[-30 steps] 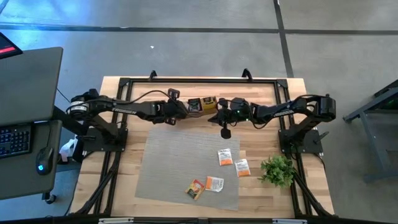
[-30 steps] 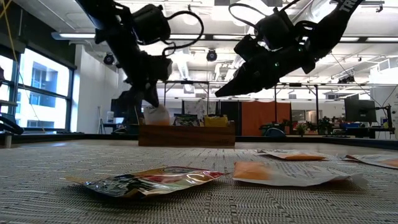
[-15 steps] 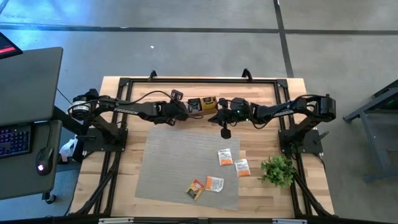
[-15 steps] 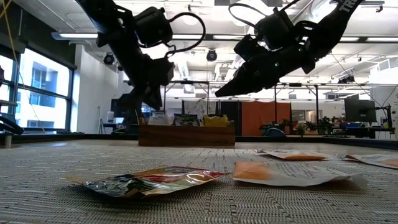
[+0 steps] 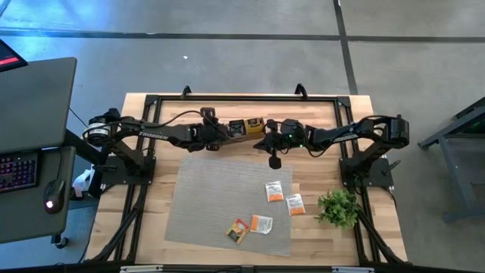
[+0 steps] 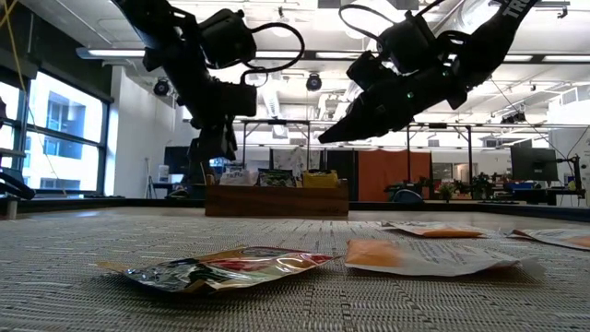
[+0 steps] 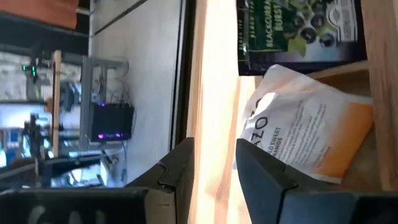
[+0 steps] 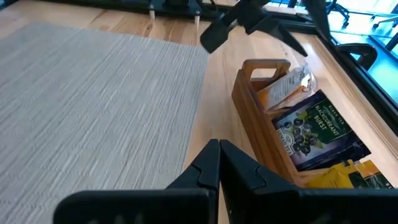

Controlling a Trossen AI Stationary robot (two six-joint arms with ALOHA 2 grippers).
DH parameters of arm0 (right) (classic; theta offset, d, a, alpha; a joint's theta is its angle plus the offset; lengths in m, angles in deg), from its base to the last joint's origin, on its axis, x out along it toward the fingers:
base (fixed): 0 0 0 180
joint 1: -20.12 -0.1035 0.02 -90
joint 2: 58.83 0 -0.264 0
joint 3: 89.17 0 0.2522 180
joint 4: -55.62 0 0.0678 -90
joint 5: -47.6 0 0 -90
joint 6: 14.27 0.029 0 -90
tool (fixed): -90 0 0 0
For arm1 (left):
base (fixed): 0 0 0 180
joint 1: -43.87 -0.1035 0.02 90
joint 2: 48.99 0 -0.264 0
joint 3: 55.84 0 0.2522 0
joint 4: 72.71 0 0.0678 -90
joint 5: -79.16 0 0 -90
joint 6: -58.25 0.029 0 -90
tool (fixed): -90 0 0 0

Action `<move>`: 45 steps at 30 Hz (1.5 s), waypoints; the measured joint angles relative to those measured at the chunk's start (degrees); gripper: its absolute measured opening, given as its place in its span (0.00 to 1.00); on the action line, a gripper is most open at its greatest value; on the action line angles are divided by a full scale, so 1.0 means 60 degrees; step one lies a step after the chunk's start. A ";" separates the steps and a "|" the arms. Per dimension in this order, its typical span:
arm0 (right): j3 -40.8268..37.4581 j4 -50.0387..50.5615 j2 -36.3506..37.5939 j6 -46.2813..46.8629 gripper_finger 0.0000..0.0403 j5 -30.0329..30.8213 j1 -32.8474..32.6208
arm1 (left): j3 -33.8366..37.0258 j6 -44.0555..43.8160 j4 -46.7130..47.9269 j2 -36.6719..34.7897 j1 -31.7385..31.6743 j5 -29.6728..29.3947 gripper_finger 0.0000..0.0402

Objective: Pick & Place Tea
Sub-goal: Put the orange tea bag into the left section of the wooden organizer

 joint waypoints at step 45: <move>0.2182 0.8143 -0.0541 0.3820 0.39 0.2156 -0.4178 | 0.0000 -0.4391 0.1870 -0.2215 0.0006 0.1234 0.29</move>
